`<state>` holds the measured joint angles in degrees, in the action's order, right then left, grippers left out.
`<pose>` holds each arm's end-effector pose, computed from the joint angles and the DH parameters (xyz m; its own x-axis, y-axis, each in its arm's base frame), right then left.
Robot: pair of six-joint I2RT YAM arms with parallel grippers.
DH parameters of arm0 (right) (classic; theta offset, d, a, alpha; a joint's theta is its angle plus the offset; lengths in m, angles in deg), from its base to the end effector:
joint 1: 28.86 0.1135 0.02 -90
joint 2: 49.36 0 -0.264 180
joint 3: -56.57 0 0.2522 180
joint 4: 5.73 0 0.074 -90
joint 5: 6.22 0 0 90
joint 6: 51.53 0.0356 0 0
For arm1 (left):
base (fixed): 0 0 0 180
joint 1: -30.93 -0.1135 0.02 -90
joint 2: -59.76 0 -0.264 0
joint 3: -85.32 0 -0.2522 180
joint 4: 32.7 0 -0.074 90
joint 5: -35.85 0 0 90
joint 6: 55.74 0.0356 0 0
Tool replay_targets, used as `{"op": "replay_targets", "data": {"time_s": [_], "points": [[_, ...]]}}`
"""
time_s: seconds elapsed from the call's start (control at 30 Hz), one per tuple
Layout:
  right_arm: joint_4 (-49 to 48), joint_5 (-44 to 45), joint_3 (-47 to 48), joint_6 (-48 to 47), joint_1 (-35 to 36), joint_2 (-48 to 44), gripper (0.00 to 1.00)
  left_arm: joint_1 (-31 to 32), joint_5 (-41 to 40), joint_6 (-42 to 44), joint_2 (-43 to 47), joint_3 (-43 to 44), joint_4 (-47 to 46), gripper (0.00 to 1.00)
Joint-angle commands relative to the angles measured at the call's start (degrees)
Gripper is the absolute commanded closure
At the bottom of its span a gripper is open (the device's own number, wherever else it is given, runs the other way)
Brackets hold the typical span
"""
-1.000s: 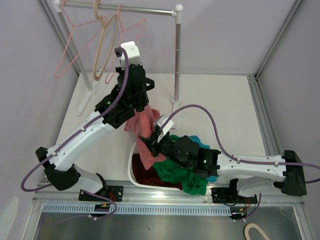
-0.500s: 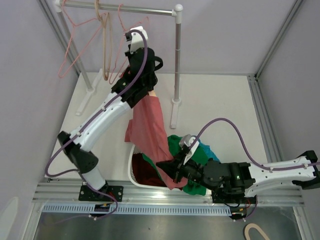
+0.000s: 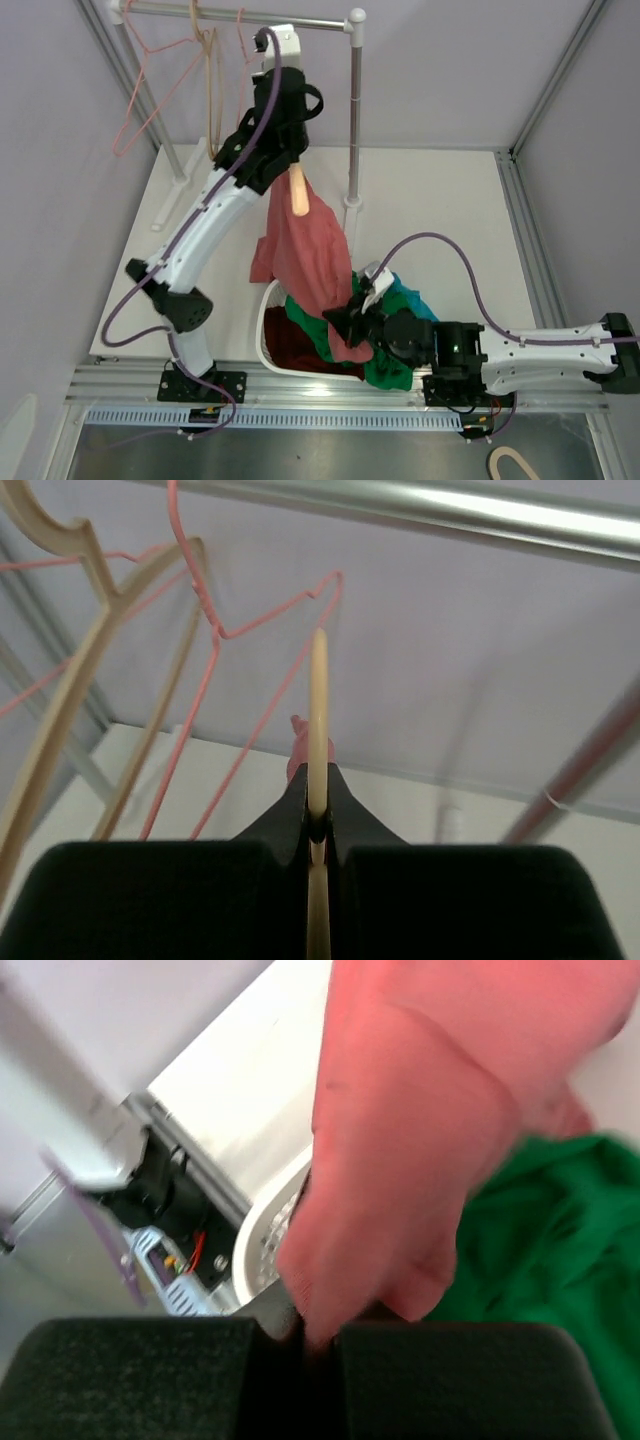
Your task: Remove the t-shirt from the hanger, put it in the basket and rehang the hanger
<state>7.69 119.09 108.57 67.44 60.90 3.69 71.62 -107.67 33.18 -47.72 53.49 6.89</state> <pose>0.0215 0.2132 0.2941 -0.3950 0.0541 -0.9171 -0.7114 0.6136 0.3426 0.3111 -0.2297 0.5316 0.0187 -0.0309 -0.9993 -0.2216 0.9745 -0.0343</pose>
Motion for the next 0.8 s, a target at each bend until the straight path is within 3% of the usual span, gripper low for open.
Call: {"op": "replay_targets", "data": {"time_s": [0.0, 0.13, 0.23, 0.37, 0.5, 0.77], "points": [[-1.6, -7.9, 6.8, -4.3, -8.1, -0.1, 1.0, -0.3, 13.3, -13.6, 15.7, -8.6, 9.5, 0.99], [-1.2, -11.1, 16.0, -12.7, -20.8, 5.7, 1.0, 1.2, 28.1, -19.1, 28.1, -22.0, 13.4, 0.99], [-2.4, -16.7, 20.3, -13.0, -27.6, 10.3, 1.0, 1.7, 41.6, -22.1, 34.1, -23.5, 17.9, 0.99], [-4.8, -22.6, 23.7, -13.1, -33.2, 16.2, 1.0, 4.0, 46.3, -21.9, 40.1, -22.9, 25.0, 0.99], [-4.1, -23.8, 31.4, -16.4, -34.9, 21.9, 1.0, 4.1, 39.9, -21.2, 47.9, -29.6, 25.8, 0.99], [-1.9, -25.3, 54.5, -24.1, -35.2, 27.0, 1.0, 4.1, 9.9, -20.1, 51.0, -37.1, 28.0, 0.99]]}}
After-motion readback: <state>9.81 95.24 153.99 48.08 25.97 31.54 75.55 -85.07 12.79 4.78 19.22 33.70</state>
